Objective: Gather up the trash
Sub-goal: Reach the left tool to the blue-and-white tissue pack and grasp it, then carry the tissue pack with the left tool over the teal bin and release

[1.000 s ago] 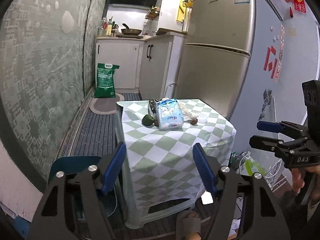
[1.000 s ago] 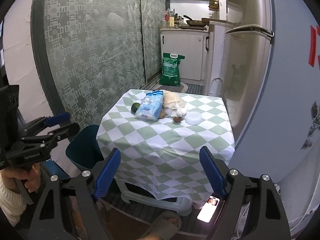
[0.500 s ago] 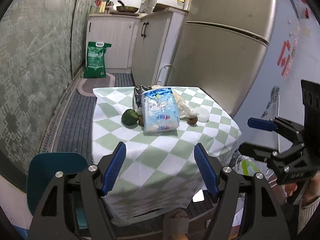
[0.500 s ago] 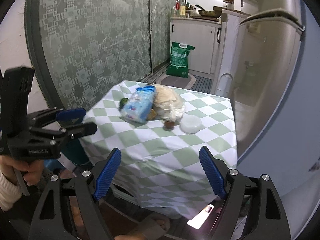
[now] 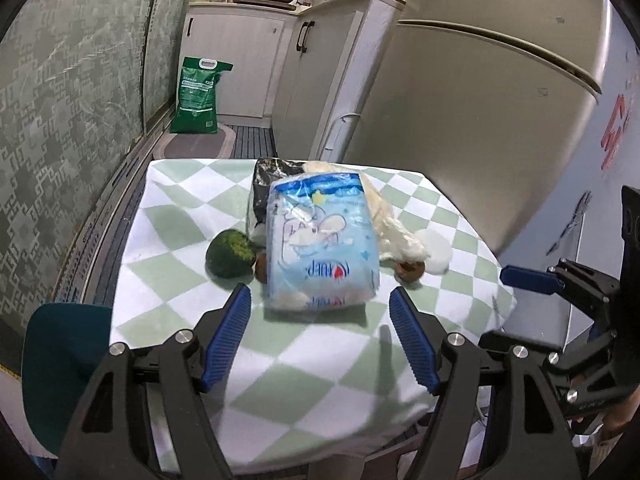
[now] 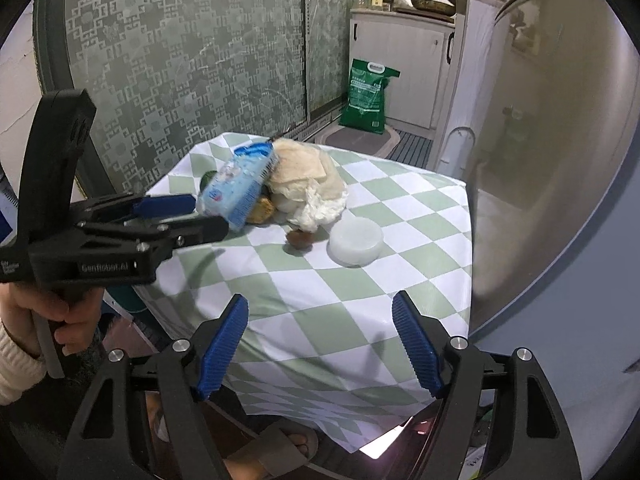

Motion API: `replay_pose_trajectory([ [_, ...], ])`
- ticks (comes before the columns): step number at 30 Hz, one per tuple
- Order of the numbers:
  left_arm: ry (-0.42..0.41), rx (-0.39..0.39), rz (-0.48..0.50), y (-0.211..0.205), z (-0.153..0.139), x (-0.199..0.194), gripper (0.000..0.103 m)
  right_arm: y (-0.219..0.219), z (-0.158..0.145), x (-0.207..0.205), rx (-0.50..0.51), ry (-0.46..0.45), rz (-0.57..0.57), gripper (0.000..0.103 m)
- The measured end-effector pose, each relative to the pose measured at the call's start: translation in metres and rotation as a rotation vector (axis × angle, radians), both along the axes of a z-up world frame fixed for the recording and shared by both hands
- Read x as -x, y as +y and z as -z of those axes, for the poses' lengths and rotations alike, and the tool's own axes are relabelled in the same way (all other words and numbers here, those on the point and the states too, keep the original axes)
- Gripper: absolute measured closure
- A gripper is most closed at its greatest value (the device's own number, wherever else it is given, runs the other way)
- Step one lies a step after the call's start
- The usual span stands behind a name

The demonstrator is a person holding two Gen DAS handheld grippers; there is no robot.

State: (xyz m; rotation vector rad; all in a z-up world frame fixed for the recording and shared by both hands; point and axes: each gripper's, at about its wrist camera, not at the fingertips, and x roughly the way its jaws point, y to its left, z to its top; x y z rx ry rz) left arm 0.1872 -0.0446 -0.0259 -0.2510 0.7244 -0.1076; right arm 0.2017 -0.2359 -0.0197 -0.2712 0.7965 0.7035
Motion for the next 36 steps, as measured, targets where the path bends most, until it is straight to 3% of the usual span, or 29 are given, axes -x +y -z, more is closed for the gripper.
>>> replay_pose_trajectory([
  [13,-0.009,-0.011,0.009,-0.007,0.005,-0.026,0.028,0.005,0.011,-0.021,-0.019,-0.015,-0.036,0.028],
  [23,-0.008,-0.001,0.014,-0.006,0.006,-0.028,0.048,0.015,0.012,-0.018,-0.04,-0.034,-0.062,0.031],
  [31,-0.043,0.006,0.034,-0.005,0.0,-0.014,0.049,0.014,0.012,-0.02,-0.093,-0.006,-0.043,0.043],
  [36,-0.07,0.012,0.04,-0.001,-0.007,0.0,0.049,0.021,0.009,-0.021,-0.102,-0.004,-0.029,0.063],
])
